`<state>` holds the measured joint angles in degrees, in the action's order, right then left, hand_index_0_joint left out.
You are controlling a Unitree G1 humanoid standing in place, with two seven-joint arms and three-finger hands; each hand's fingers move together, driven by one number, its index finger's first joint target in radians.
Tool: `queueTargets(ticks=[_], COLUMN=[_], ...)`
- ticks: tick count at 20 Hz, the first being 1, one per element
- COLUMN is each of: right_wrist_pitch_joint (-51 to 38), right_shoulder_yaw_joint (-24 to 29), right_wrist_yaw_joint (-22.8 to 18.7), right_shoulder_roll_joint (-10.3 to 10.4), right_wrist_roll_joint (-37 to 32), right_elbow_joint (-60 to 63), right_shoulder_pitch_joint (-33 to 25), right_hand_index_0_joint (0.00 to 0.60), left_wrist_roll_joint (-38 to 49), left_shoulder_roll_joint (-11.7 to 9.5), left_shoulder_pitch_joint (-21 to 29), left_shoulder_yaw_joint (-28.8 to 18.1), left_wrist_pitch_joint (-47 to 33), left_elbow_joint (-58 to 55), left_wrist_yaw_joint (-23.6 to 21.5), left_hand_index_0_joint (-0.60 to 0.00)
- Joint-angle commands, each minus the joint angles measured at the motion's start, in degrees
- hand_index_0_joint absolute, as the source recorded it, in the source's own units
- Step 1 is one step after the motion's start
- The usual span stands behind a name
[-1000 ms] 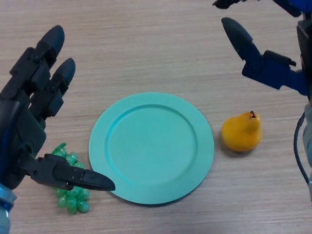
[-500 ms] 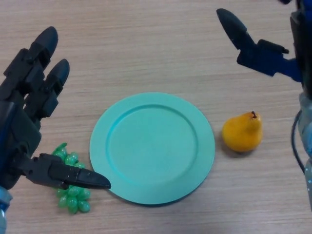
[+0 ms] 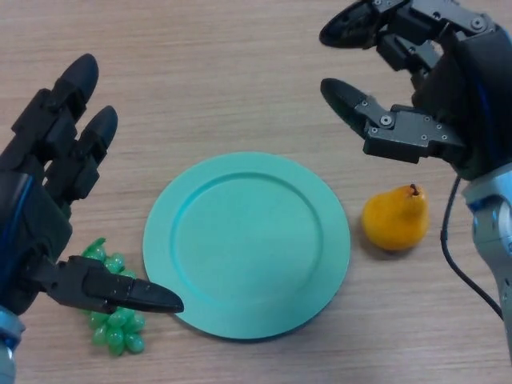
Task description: Pick up the yellow pear and place it on the plate
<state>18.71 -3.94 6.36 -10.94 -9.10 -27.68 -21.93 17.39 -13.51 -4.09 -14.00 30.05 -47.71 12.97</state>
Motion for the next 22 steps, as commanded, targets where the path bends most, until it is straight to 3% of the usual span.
queueTargets(ticks=[1,4,8,10,11,12,13,22], right_wrist_pitch_joint=[-5.2,-3.2,-5.4,-5.7,-5.7,-5.5,-5.4,-6.8], right_shoulder_yaw_joint=[3.6,3.6,3.6,3.6,3.8,3.8,4.3,3.5], right_wrist_yaw_joint=[-2.8,-2.6,-3.2,-3.3,-3.6,-3.8,-4.2,-4.3], right_shoulder_roll_joint=[-1.4,-1.5,-1.7,-1.7,-1.5,-1.5,-1.5,-1.3], right_wrist_roll_joint=[-1.3,0.7,3.4,3.7,3.5,3.4,2.8,4.4], right_elbow_joint=[-1.1,0.3,0.9,1.3,1.5,1.5,1.7,3.6], right_shoulder_pitch_joint=[-3.4,-3.8,-3.3,-3.5,-3.7,-3.9,-4.4,-4.6], right_hand_index_0_joint=[0.6,0.6,0.6,0.6,0.6,0.6,0.6,0.6], left_wrist_roll_joint=[2.2,2.7,3.1,3.8,4.7,5.6,6.5,7.6], left_shoulder_roll_joint=[-2.4,-1.1,-2.7,-2.7,-2.7,-2.8,-3.2,-2.4], left_shoulder_pitch_joint=[0.9,0.3,2.3,2.7,2.5,2.2,1.5,0.3], left_shoulder_yaw_joint=[-4.3,-5.5,-7.6,-8.2,-8.6,-9.1,-9.7,-10.4], left_wrist_pitch_joint=[-4.9,-8.0,-7.0,-7.3,-8.2,-9.0,-10.6,-9.3], left_elbow_joint=[-5.0,-3.9,-3.2,-3.0,-2.8,-2.7,-2.4,-2.8], left_wrist_yaw_joint=[0.7,1.6,0.9,0.3,0.4,0.7,1.6,2.0], left_hand_index_0_joint=[0.0,0.0,0.0,-0.2,-0.352,-0.45,-0.6,-0.6])
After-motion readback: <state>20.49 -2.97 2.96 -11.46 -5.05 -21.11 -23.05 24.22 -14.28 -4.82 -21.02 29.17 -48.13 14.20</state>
